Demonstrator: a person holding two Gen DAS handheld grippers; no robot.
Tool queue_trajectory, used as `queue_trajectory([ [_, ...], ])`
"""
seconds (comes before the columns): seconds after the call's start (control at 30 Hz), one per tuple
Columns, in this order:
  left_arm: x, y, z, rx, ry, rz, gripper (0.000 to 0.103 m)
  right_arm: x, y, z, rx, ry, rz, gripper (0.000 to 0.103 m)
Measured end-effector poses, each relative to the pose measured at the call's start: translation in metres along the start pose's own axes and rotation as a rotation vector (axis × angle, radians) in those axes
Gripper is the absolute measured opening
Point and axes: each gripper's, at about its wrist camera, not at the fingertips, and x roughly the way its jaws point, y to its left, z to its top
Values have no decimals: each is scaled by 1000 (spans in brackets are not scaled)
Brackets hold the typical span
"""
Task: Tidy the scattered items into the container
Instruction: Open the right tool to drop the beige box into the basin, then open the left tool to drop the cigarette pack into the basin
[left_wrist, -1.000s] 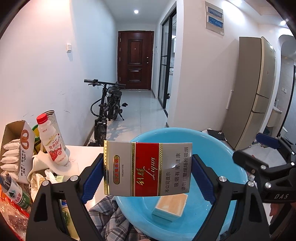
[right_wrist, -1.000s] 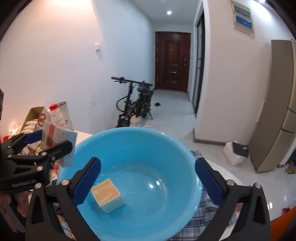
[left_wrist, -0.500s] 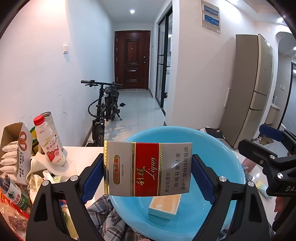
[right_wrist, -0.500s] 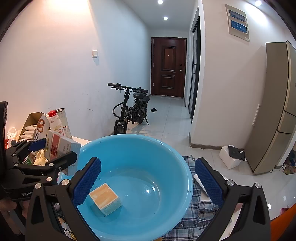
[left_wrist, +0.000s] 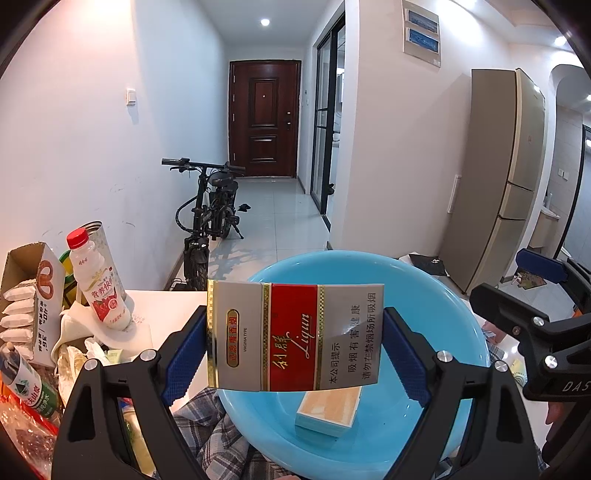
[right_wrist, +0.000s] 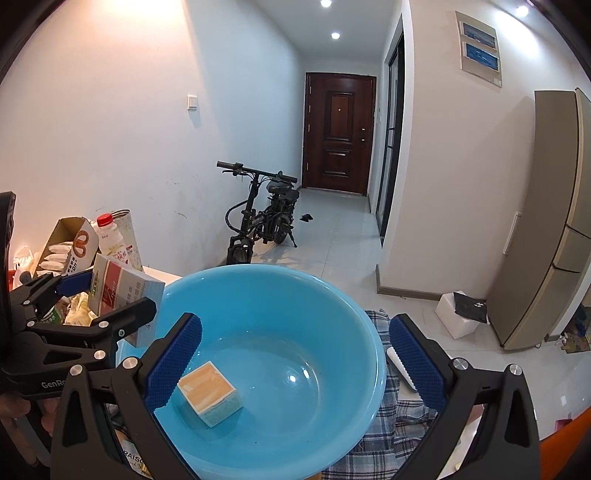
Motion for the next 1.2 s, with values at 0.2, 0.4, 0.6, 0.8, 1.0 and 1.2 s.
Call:
queue_trajectory([
  [0.2, 0, -2, -1, 5, -3, -4, 88, -1, -1, 0, 0, -4, -6, 103],
  [0.4, 2, -5, -1, 2, 16, -8, 103, -3, -3, 0, 4, -8, -16, 103],
  [0.6, 3, -9, -2, 40, 15, 35, 103, -10, -8, 2, 10, -25, -22, 103],
  [0.8, -1, -6, 0, 18, 11, 32, 103, -15, -7, 3, 7, -34, -21, 103],
  [1.0, -7, -3, 2, 20, 4, 65, 103, -18, -2, 3, -9, -32, 11, 103],
  [1.2, -24, -5, 4, 26, -27, 68, 103, -27, 10, 4, -31, -47, 24, 103],
])
